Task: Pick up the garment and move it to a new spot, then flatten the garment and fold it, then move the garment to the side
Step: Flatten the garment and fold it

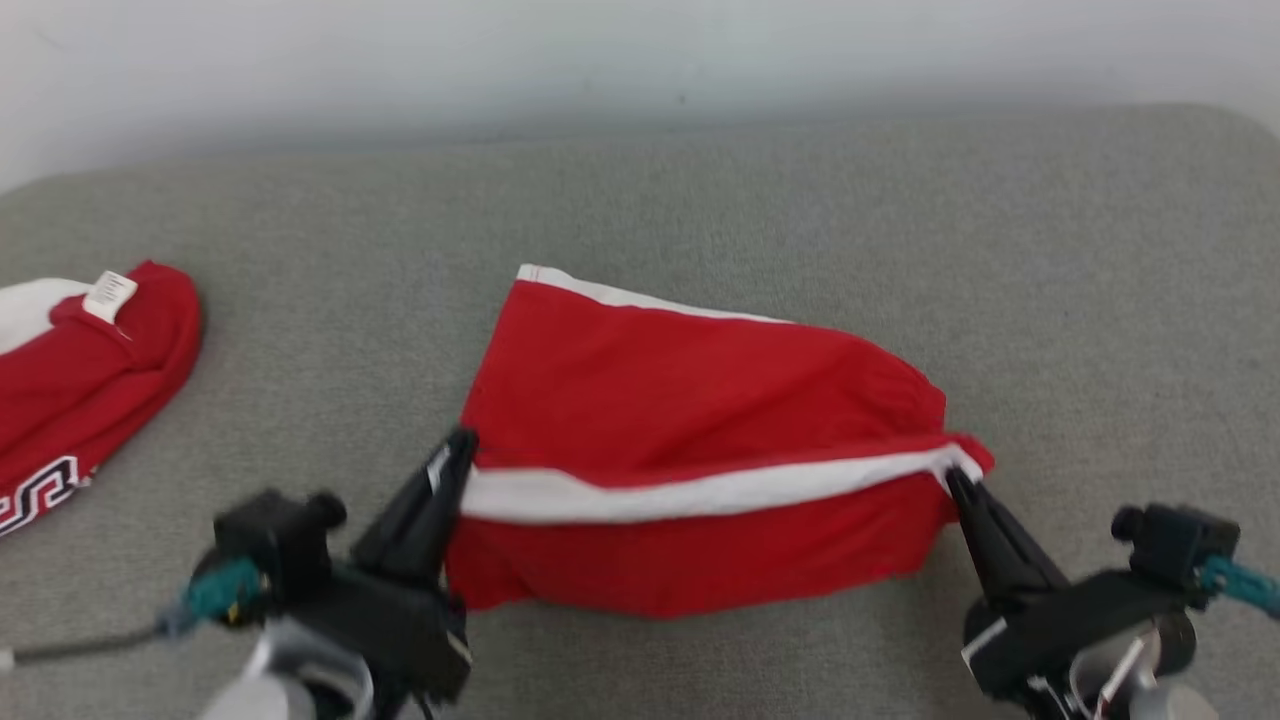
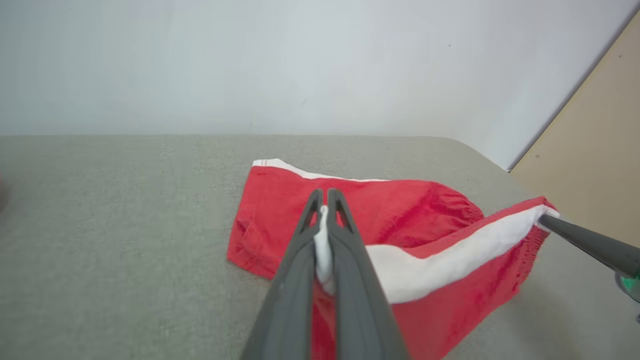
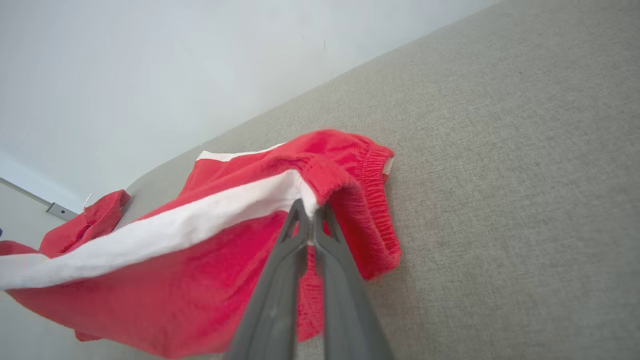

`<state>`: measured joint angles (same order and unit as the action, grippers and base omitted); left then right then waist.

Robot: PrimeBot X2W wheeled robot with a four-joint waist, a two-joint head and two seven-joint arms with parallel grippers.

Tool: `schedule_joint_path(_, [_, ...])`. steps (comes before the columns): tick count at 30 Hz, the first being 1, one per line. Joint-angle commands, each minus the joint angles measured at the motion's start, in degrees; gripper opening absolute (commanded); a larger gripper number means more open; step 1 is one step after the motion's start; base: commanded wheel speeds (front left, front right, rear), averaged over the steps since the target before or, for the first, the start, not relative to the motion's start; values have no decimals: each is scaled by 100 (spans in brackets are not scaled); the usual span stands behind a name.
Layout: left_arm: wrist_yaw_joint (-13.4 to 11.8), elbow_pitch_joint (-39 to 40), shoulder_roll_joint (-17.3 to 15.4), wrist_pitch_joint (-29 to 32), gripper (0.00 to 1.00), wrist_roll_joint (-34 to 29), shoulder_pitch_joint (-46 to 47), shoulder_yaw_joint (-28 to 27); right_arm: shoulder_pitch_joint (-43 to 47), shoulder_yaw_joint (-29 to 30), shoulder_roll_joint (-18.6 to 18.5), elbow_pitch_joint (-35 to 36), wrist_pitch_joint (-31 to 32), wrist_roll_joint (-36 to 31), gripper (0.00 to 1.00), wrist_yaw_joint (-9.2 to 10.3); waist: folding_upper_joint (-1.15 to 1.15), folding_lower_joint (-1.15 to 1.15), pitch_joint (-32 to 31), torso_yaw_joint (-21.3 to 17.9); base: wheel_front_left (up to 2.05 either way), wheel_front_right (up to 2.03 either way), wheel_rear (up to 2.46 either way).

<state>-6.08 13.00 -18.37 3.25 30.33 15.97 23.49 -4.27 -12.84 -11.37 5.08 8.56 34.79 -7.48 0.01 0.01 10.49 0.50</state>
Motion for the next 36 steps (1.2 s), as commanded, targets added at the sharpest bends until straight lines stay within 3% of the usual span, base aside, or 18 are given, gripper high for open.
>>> schedule_joint_path(1, [84, -203, -15, 30, 0, 84, 318, -49, -227, -36, 44, -83, -68, 2, 0, -2, -1, -1, 368, -218, 0, 0, 0])
schedule_joint_path(16, [699, -2836, 260, 385, 0, 510, 2789, -298, -2076, -641, 73, -1509, -831, 236, 0, -2, -1, -1, 1168, -744, 0, 0, 0])
schedule_joint_path(31, [961, -5131, 480, 170, 0, 577, 4155, -321, -2930, -1409, 35, -2422, -1370, 747, 0, -2, -1, -1, 1431, -943, 0, 0, 0])
schedule_joint_path(32, [972, -5213, 496, 133, 0, 582, 4196, -320, -2958, -1456, 35, -2422, -1414, 802, 22, -2, -1, -1, 1435, -946, 0, 0, 0])
schedule_joint_path(33, [984, -5301, 516, 99, 0, 610, 4237, -335, -2978, -1512, 17, -2435, -1449, 854, 22, -2, -1, -1, 1437, -949, 0, 0, 0])
schedule_joint_path(34, [969, -5382, 517, 40, 22, 595, 4271, -334, -2995, -1559, -12, -2458, -1484, 891, 75, -2, -1, -1, 1434, -953, 0, 0, 0])
schedule_joint_path(35, [963, -5440, 521, 2, 82, 569, 4297, -325, -3008, -1597, -42, -2478, -1521, 930, 100, -2, -1, -1, 1429, -953, 0, 0, 0])
schedule_joint_path(36, [972, -5470, 561, -62, 100, 569, 4307, -318, -3004, -1625, -75, -2490, -1554, 962, 100, -2, -1, -1, 1417, -940, 0, 0, 0])
